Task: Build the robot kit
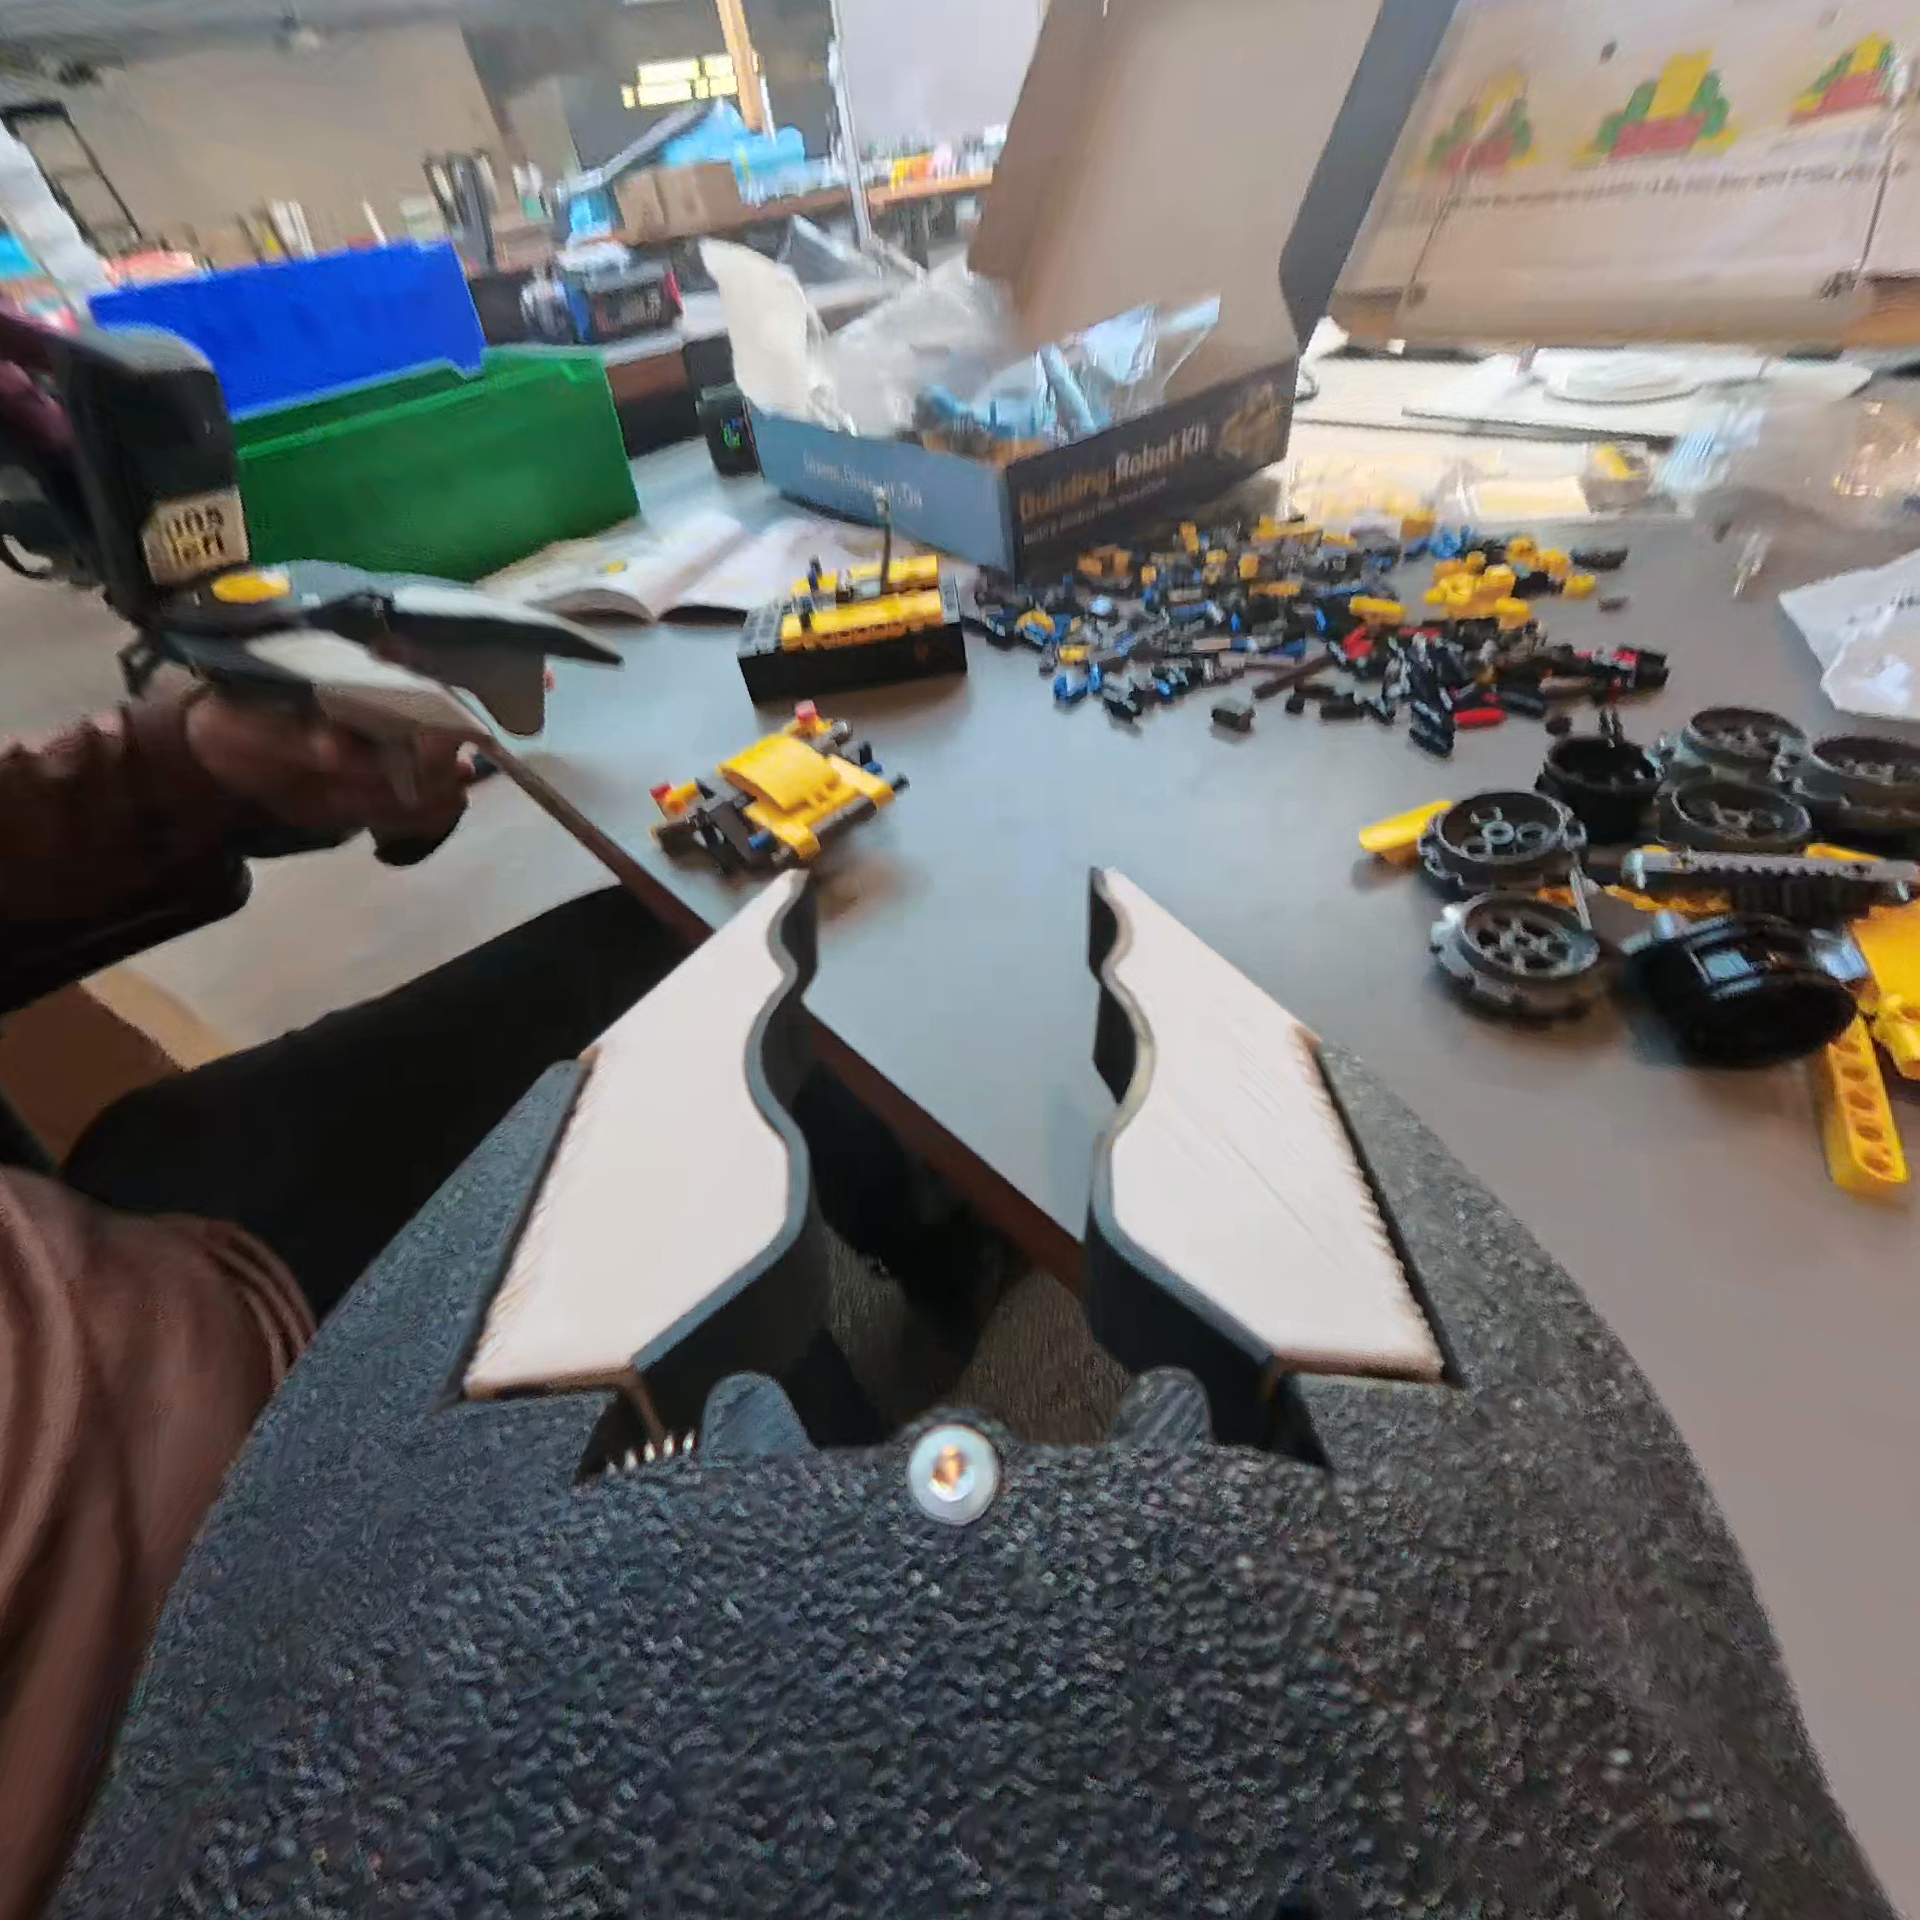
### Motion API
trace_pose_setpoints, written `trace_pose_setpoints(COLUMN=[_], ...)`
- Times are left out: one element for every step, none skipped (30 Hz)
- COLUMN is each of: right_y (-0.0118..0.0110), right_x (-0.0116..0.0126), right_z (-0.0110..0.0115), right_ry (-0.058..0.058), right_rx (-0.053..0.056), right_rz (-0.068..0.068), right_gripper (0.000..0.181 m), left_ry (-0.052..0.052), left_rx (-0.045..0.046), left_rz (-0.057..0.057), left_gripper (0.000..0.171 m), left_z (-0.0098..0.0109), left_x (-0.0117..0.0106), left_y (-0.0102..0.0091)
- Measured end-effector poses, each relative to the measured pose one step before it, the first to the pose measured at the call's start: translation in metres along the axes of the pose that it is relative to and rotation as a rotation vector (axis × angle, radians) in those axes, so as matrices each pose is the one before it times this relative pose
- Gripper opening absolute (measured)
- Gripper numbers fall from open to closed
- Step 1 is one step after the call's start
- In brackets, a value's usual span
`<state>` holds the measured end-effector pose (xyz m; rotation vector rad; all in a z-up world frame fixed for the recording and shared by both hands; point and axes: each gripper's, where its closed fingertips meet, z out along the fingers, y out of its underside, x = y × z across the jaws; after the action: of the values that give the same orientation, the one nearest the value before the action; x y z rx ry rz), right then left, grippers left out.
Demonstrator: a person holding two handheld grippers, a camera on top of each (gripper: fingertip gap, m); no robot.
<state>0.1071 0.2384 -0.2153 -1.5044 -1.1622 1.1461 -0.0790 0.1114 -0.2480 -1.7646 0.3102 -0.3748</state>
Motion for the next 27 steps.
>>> trace_pose_setpoints(right_y=[-0.0035,-0.00042,0.00123,0.00197,0.00301,0.00391,0.00268,0.00027,-0.00126,-0.00144,-0.00162,-0.00141,-0.0006,0.00054,0.00171,0.00315,0.00361,0.0034,0.00316,0.00228,0.00195,0.00265,0.00322,0.00298,0.00185,0.00074,-0.00028], right_x=[-0.00605,-0.00767,-0.00879,-0.00783,-0.00595,-0.00471,-0.003,-0.00055,0.00244,0.00587,0.00821,0.00868,0.00772,0.00538,0.00294,0.00243,0.00216,0.00032,-0.0021,-0.00415,-0.00547,-0.00574,-0.00555,-0.00537,-0.00518,-0.00448,-0.00392], right_z=[0.0064,0.0078,0.00813,0.00793,0.00747,0.00649,0.00484,0.00296,0.0011,-0.00037,-0.00135,-0.00173,-0.00165,-0.00114,-0.00025,0.00061,0.00152,0.00248,0.00313,0.00334,0.00347,0.00339,0.00311,0.00288,0.00212,0.00137,0.0007], right_ry=[-0.0008,-0.0095,-0.017,-0.0105,-0.0019,-0.0012,-0.0001,0.0035,0.0114,0.0232,0.0309,0.0287,0.0215,0.0091,-0.0018,0.0015,0.006,-0.002,-0.014,-0.0233,-0.0273,-0.0242,-0.0179,-0.0137,-0.0097,-0.0046,-0.0013], right_rx=[0.0235,-0.0003,-0.0183,-0.0224,-0.0218,-0.023,-0.0171,-0.0029,0.0083,0.0113,0.0123,0.0114,0.0057,-0.0004,-0.0062,-0.0131,-0.0155,-0.0151,-0.0126,-0.0076,-0.0067,-0.0114,-0.0161,-0.0174,-0.0148,-0.0108,-0.0069], right_rz=[-0.0002,-0.0133,-0.03,-0.0465,-0.0527,-0.0444,-0.0297,-0.0152,-0.0026,0.0068,0.0124,0.0147,0.0112,0.002,-0.0057,-0.0072,-0.0033,0.0054,0.0162,0.0212,0.0177,0.0076,-0.0052,-0.0167,-0.0242,-0.0269,-0.027], right_gripper=[0.039,0.034,0.033,0.033,0.033,0.033,0.033,0.034,0.036,0.037,0.039,0.042,0.046,0.045,0.042,0.039,0.039,0.038,0.038,0.038,0.039,0.039,0.04,0.041,0.041,0.041,0.041], left_ry=[-0.0022,0.0096,0.0126,0.0126,0.0094,0.0089,0.006,-0.0033,-0.0111,-0.0149,-0.0158,-0.0149,-0.0123,-0.0103,-0.0094,-0.0116,-0.0133,-0.0087,-0.0021,0.0012,0.0026,0.0041,0.0033,0.0035,0.0039,0.0052,0.0047], left_rx=[-0.02006,-0.02239,-0.00539,-0.00225,-0.00364,-0.01068,-0.01271,-0.0061,0.00436,0.01189,0.01647,0.01624,0.01082,0.00496,0.00206,-0.00268,-0.00765,-0.00708,-0.00526,-0.00632,-0.00624,-0.00393,-0.00454,-0.00647,-0.00743,-0.00712,-0.00865], left_rz=[0.0483,0.0331,0.0241,0.0175,0.0135,0.0108,0.01,0.0113,0.0109,0.0062,-0.0009,-0.0063,-0.0069,-0.0041,-0.0005,0.0024,0.0058,0.0077,0.0051,0.0023,0.0019,0.0026,0.0026,0.0029,0.003,0.0027,0.003], left_gripper=[0.065,0.062,0.064,0.061,0.061,0.06,0.062,0.063,0.064,0.065,0.065,0.066,0.067,0.067,0.067,0.066,0.064,0.063,0.063,0.063,0.062,0.062,0.061,0.061,0.06,0.06,0.059], left_z=[0.00321,0.00298,0.00212,0.00086,0.00016,-0.00046,-0.00105,-0.00218,-0.00323,-0.00402,-0.0045,-0.00451,-0.00389,-0.00309,-0.0024,-0.0013,-0.00042,0.00011,0.00072,0.0012,0.00155,0.00169,0.00191,0.00196,0.002,0.00197,0.00196], left_x=[0.00358,0.0051,0.00547,0.00519,0.00421,0.00373,0.00283,0.00108,-0.00064,-0.00177,-0.00262,-0.0028,-0.00265,-0.00212,-0.0017,-0.0016,-0.00175,-0.00065,0.00028,0.0008,0.00086,0.00115,0.00107,0.001,0.00123,0.00155,0.00157], left_y=[0.0039,0.00412,0.00109,0.0004,0.0005,0.00211,0.00304,0.00216,0.00031,-0.00105,-0.00195,-0.00216,-0.0013,-0.00034,0.00042,0.00121,0.0018,0.00176,0.00151,0.00143,0.00124,0.00099,0.0012,0.00142,0.00159,0.00153,0.00189])
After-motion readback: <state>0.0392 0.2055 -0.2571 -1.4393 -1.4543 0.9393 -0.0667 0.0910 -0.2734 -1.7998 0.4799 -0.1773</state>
